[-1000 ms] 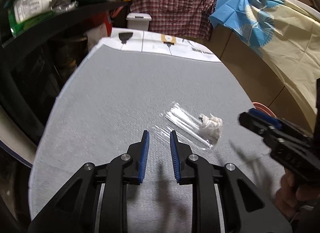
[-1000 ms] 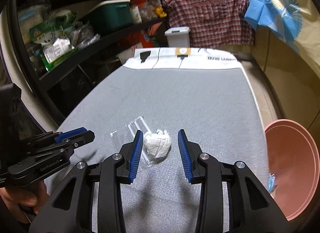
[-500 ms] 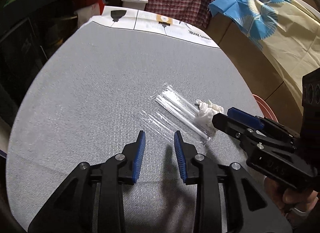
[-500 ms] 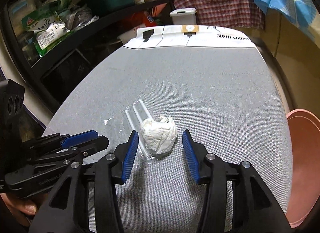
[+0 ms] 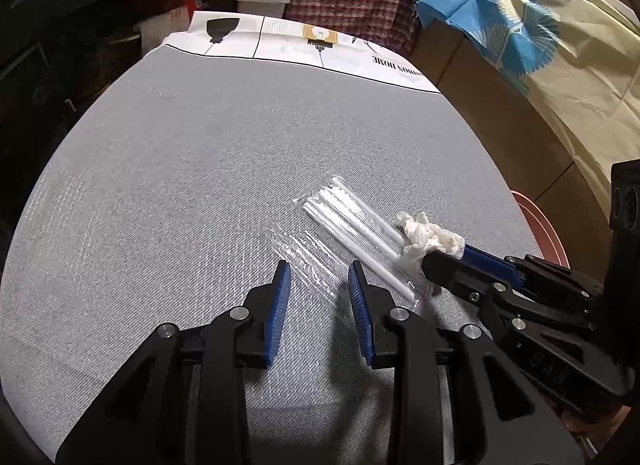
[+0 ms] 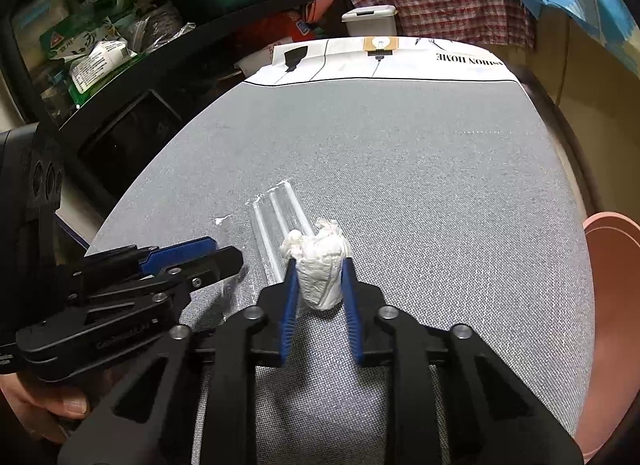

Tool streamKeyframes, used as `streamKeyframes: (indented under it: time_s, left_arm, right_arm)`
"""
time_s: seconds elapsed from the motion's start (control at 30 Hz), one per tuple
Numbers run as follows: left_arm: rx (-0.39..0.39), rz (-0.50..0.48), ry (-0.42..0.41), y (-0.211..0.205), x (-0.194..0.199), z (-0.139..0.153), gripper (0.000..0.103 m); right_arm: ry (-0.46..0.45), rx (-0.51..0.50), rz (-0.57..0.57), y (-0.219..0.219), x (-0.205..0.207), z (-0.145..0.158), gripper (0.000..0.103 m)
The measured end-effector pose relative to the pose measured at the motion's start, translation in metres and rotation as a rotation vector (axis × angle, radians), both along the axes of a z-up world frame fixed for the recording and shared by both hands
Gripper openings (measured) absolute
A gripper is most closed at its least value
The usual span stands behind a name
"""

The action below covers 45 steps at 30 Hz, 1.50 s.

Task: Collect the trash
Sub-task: 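Close the right tool on the white crumpled tissue while the left tool grasps the clear plastic wrap, then carry the white tissue with the right tool while the left tool carries the plastic wrap over the bucket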

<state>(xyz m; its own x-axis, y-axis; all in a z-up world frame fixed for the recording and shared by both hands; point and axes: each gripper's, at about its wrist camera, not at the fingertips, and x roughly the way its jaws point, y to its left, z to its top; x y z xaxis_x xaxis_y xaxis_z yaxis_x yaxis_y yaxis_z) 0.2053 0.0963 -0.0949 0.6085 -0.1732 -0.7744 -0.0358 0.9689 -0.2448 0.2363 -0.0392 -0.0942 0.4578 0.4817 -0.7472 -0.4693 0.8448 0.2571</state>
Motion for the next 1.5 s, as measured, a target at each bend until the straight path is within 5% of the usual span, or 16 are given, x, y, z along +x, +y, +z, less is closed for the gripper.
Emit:
streamKeyframes:
  time_s: [0.3,1.07,1.5]
  left_arm:
    - [0.038,0.011,-0.011,-0.001,0.002,0.005,0.0]
    - [0.097,-0.005,-0.176,-0.017,-0.035,0.068,0.0]
    - [0.081,-0.022,-0.24,-0.028,-0.051,0.095,0.0]
  right_arm:
    - [-0.023,0.002,-0.031,-0.012,-0.004,0.011,0.014]
    - [-0.119,0.009,-0.116,-0.058,-0.039,0.052,0.014]
    - [-0.206,0.024,-0.152,-0.096,-0.063,0.111,0.014]
